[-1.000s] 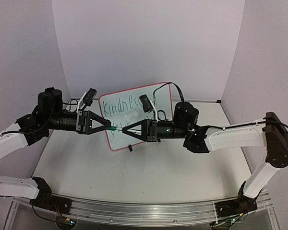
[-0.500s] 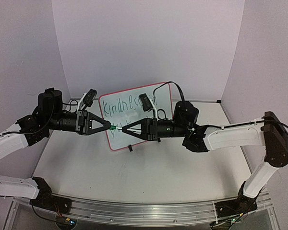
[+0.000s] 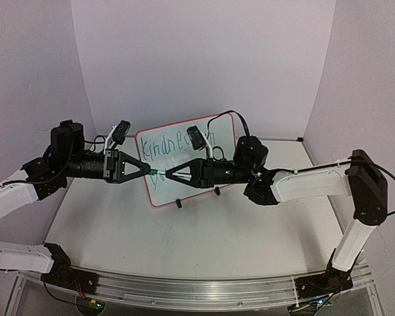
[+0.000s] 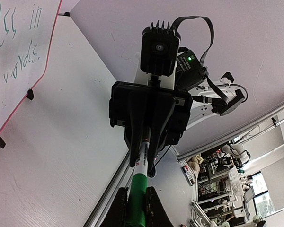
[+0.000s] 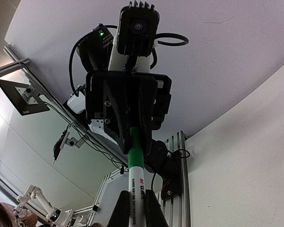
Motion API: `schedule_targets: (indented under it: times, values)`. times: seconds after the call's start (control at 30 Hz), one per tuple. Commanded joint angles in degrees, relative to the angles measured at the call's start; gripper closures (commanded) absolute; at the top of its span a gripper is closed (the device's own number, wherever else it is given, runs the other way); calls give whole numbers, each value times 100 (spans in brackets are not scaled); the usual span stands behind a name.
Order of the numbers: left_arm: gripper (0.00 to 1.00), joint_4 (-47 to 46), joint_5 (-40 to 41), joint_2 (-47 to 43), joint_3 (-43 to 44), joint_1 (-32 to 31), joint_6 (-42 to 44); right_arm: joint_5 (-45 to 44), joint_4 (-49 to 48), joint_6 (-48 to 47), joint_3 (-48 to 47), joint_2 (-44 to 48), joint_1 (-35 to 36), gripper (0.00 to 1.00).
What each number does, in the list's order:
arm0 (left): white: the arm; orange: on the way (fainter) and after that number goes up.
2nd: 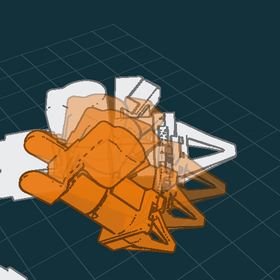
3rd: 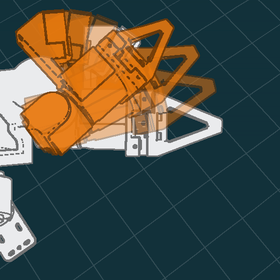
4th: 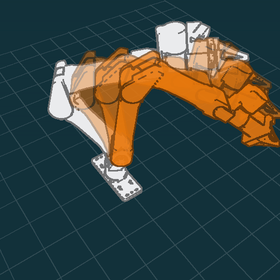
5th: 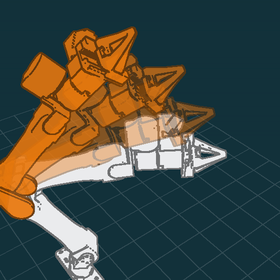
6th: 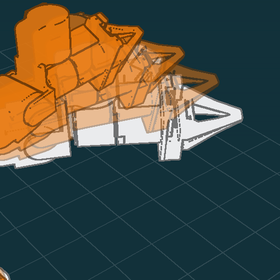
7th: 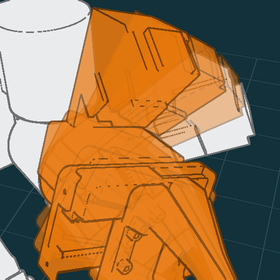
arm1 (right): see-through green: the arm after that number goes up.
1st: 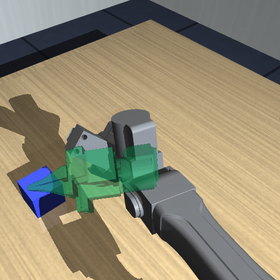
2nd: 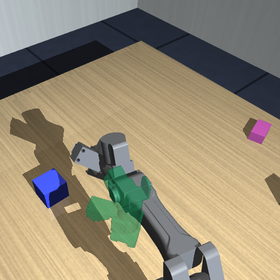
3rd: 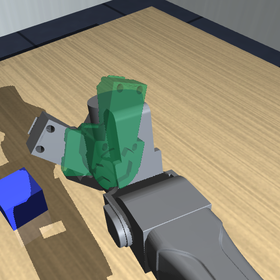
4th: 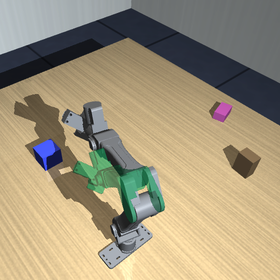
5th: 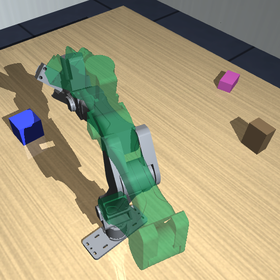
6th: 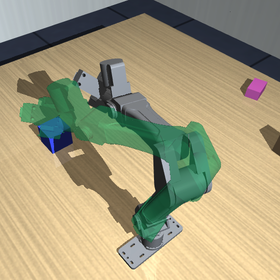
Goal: Write a sentence on the whiteboard
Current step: Adjust the pen cap from the whiteboard marker, then put down the whiteboard marker at the center of the board.
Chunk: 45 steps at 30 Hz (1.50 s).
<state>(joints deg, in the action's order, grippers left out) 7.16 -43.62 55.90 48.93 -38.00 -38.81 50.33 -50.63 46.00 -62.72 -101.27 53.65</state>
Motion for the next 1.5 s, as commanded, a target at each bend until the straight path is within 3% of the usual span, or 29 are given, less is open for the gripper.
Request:
schedule_targets:
  times: [0.0, 0.3, 0.43, 0.47, 0.5, 0.6, 0.67, 0.73, 0.97, 1.3, 1.47]
  values:
    - [100, -566, -299, 213, -12, -455, 170, -390, -145, 190, -504, -356, 216, 100]
    - [100, -617, -215, 358, 38, -594, 249, -478, -150, 195, -602, -509, 339, 100]
    - [99, 79, 153, 265, 178, -595, 610, -785, -2, 7, -289, -203, 259, 100]
    - [88, 347, 354, 204, 231, -595, 736, -886, 17, -5, -137, -87, 195, 100]
    - [69, 593, 706, 122, 284, -591, 907, -1046, 38, -11, 107, 41, 108, 100]
    - [34, 1406, 1604, 7, 482, -514, 1178, -1369, 294, -58, 619, 431, -151, 100]
    - [18, 1843, 1919, 4, 550, -326, 1268, -1685, 1083, -346, 834, 747, -248, 100]
    - [12, 1984, 1996, 22, 556, -83, 1267, -2076, 2146, -744, 849, 913, -255, 100]
    - [3, 2222, 2182, 8, 329, 981, 1328, -2976, 4175, -1269, 997, 1167, -253, 99]
    - [2, 1611, 2218, 327, -388, 1728, 1130, -2937, 4797, -1211, 635, 211, -248, 92]
    - [1, 1438, 2374, 278, -648, 1963, 1046, -3457, 5419, -1189, 413, -40, -249, 86]
